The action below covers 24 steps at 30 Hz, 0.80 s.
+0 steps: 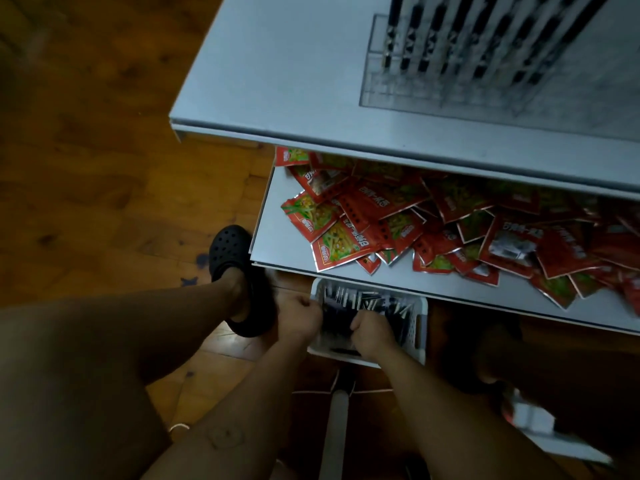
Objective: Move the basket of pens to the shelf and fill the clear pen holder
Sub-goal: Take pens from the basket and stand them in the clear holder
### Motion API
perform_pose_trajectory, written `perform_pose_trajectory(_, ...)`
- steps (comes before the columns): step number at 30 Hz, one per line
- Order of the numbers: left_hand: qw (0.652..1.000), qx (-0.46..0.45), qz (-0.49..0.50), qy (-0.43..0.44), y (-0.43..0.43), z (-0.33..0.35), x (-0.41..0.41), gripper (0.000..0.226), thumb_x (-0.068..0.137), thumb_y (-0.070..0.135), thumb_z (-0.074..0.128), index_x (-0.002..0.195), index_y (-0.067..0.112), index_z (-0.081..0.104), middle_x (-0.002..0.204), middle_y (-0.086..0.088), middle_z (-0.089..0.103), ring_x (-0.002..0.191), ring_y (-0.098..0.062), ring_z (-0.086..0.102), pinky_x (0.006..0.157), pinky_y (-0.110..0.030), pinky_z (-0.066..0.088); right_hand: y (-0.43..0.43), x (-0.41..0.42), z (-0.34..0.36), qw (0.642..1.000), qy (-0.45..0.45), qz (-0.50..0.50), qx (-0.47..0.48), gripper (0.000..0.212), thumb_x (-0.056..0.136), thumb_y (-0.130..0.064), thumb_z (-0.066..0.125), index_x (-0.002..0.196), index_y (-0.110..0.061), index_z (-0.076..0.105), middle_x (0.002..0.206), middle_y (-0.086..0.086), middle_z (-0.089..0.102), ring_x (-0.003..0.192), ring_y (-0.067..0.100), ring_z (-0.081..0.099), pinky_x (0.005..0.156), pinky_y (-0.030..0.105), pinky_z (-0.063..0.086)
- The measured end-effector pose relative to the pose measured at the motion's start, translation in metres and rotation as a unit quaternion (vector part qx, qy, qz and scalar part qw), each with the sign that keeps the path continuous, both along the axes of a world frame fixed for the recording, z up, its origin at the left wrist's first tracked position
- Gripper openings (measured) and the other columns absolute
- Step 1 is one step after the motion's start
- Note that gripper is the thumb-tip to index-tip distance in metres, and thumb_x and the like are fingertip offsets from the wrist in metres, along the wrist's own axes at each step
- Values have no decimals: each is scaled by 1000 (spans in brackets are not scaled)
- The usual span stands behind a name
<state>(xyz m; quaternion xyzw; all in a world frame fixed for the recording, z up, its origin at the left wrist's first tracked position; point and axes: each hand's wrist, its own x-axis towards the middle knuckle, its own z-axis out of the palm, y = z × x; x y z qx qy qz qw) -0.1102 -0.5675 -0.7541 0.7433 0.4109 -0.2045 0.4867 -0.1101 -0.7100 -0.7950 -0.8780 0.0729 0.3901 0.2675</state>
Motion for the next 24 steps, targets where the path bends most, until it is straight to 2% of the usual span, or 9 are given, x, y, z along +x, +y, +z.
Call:
perform_pose_trajectory(2,1000,-5,4,-2,1,8,-3,20,87,17,55,68,15,60,79,-10,68,80,-29,65,74,-35,53,1,-1,9,1000,1,2,6,14,87,1,53,93,-2,64,104,18,67,94,31,62,83,38,54)
perform_pose_trajectory(3,1000,-10,6,-1,2,10,-5,17,86,19,55,70,15,62,82,-10,70,83,-30,66,77,-36,54,1,-3,11,1000,4,4,9,18,87,0,52,98,-3,66,106,17,67,96,30,61,85,39,54)
perform_pose_trajectory(6,1000,-16,2,8,4,7,-12,12,85,21,56,78,16,64,87,-10,71,85,-29,67,80,-38,55,3,-8,9,999,20,26,30,30,90,-7,51,116,-12,64,119,10,63,105,28,59,89,36,51)
perform_pose_trajectory(10,999,-15,-1,32,5,-9,-21,13,88,20,56,88,11,64,89,-13,69,86,-30,67,81,-40,56,12,-17,-9,994,64,81,29,34,90,-8,49,120,-10,63,121,12,61,101,28,60,82,34,51)
perform_pose_trajectory(13,998,-28,2,53,6,-25,-23,12,91,21,55,81,17,61,92,-14,70,89,-32,67,83,-43,57,18,-21,-31,985,105,138,-10,34,88,-16,46,118,-17,63,131,11,51,115,32,46,96,39,43)
perform_pose_trajectory(16,997,-34,1,71,5,-40,-19,15,93,21,54,78,20,59,94,-14,69,91,-32,67,80,-42,56,18,-19,-52,974,134,178,-41,43,88,-19,45,129,-22,57,143,5,33,129,35,32,107,44,33)
perform_pose_trajectory(20,996,-40,-1,83,5,-54,-8,14,91,21,53,81,17,62,92,-17,69,89,-34,67,78,-40,55,16,-3,-60,969,157,186,-43,38,89,-19,46,124,-12,61,138,10,35,119,33,40,100,42,41)
perform_pose_trajectory(22,996,-42,1,78,6,-59,-3,14,90,18,54,79,16,63,90,-16,70,89,-33,67,79,-39,55,19,1,-62,972,161,171,-25,34,88,-18,45,113,-5,65,134,15,43,108,31,46,89,38,44)
perform_pose_trajectory(24,996,-50,13,71,7,-58,0,14,89,17,54,80,15,64,90,-16,70,90,-34,67,82,-41,54,22,1,-61,979,146,143,-20,23,86,-12,48,92,-1,67,110,19,59,89,28,53,72,32,42)
